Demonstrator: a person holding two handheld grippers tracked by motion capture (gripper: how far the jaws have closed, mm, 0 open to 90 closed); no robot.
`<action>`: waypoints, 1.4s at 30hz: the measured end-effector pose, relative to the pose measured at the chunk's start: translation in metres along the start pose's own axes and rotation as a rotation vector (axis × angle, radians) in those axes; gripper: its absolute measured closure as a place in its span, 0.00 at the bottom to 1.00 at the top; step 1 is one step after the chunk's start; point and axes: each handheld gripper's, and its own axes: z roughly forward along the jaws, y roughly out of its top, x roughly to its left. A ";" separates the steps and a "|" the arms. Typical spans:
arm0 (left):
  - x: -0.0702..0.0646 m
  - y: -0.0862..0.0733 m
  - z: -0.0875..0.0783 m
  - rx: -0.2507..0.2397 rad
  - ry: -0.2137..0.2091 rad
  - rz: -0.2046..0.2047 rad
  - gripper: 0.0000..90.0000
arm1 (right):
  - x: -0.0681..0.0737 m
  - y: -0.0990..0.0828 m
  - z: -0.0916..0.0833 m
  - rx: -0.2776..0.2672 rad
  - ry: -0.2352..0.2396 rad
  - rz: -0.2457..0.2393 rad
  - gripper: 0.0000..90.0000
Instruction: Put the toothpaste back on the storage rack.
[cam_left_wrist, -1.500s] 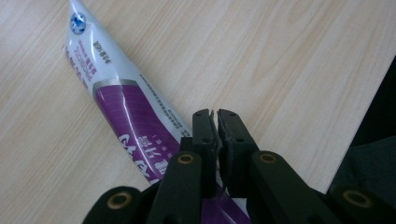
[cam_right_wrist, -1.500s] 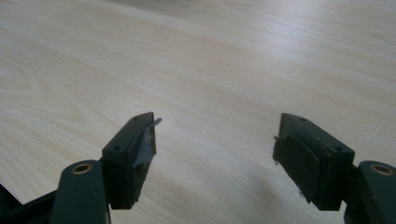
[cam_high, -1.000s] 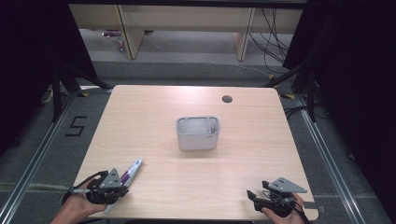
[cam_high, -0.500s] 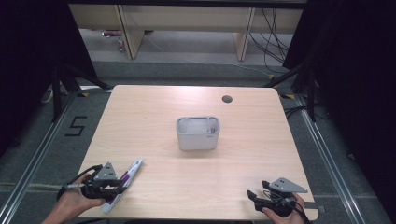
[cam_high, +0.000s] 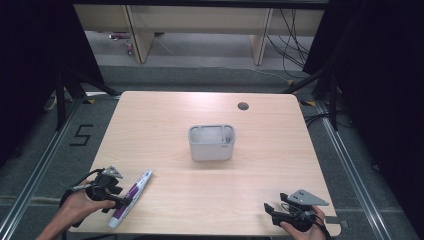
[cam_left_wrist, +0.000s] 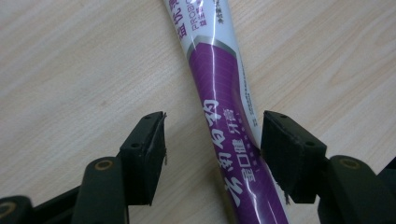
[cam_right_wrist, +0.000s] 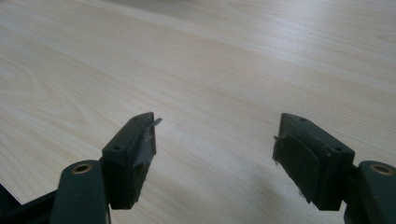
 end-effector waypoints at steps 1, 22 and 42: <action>0.001 0.001 0.000 -0.002 -0.005 -0.006 0.45 | -0.002 0.001 0.001 -0.011 0.003 -0.021 0.32; -0.012 0.017 0.018 0.053 0.004 0.057 0.62 | -0.001 0.003 0.004 -0.007 -0.002 -0.046 0.32; -0.030 0.021 0.024 0.118 0.018 0.187 0.83 | 0.002 0.003 0.003 -0.009 -0.002 -0.020 0.32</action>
